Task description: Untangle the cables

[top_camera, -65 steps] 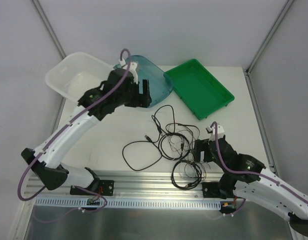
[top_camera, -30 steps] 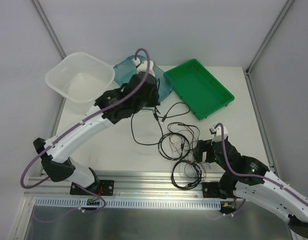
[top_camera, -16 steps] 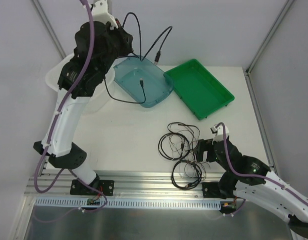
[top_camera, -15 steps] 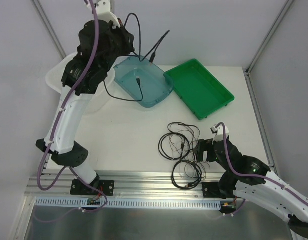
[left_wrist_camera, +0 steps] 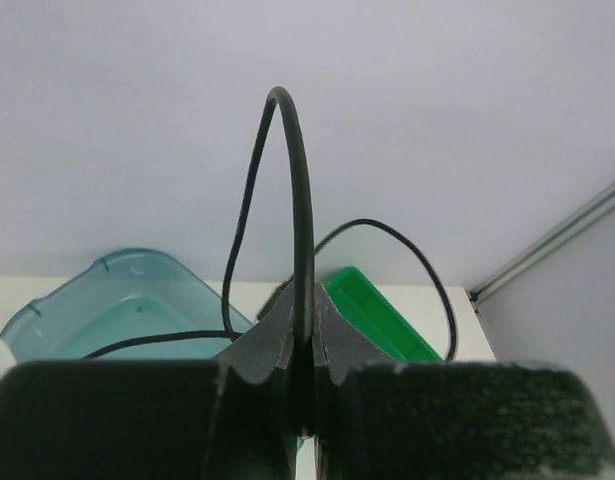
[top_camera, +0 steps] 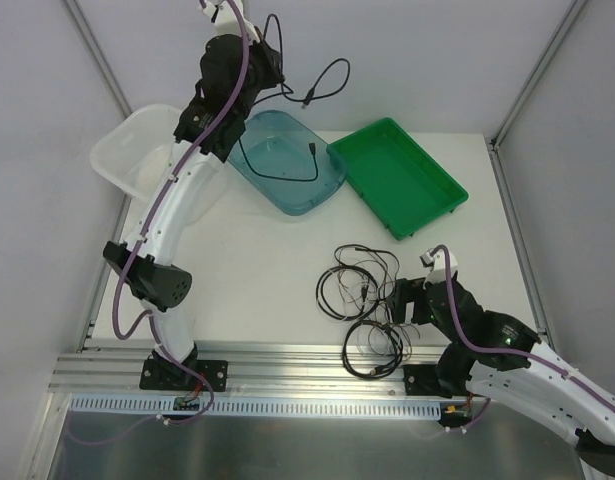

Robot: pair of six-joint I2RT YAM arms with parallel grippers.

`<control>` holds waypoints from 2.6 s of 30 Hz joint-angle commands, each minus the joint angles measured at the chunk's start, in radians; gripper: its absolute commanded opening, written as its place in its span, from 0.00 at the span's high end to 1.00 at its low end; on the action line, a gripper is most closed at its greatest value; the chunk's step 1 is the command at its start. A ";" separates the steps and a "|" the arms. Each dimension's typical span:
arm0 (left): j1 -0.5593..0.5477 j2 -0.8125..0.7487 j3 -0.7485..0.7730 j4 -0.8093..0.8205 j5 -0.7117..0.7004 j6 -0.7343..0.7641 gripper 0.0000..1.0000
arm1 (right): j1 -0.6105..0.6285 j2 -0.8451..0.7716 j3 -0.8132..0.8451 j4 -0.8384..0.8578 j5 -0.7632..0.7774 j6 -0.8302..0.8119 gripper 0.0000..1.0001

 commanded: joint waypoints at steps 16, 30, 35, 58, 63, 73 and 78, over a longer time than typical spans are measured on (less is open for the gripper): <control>0.162 0.089 -0.595 0.724 0.166 -0.159 1.00 | 0.005 0.057 0.005 0.014 -0.022 -0.005 0.10; 0.165 0.205 -0.639 0.476 0.180 0.143 1.00 | 0.005 0.097 0.013 0.029 -0.042 -0.004 0.10; 0.142 0.192 -0.657 0.447 0.142 0.305 0.95 | 0.005 0.106 0.016 0.029 -0.039 -0.015 0.10; -0.020 0.224 -0.540 0.206 0.116 0.732 0.17 | 0.006 0.121 0.054 0.014 -0.059 -0.002 0.10; -0.020 0.134 -0.533 0.178 0.081 0.625 0.05 | 0.006 0.124 0.068 0.011 -0.058 0.002 0.10; -0.022 -0.175 -0.612 -0.056 0.034 0.116 0.01 | -0.015 0.297 0.122 -0.033 -0.006 0.103 0.09; -0.028 -0.417 -0.885 -0.128 0.151 -0.047 0.01 | -0.107 0.451 0.108 0.008 -0.045 0.146 0.09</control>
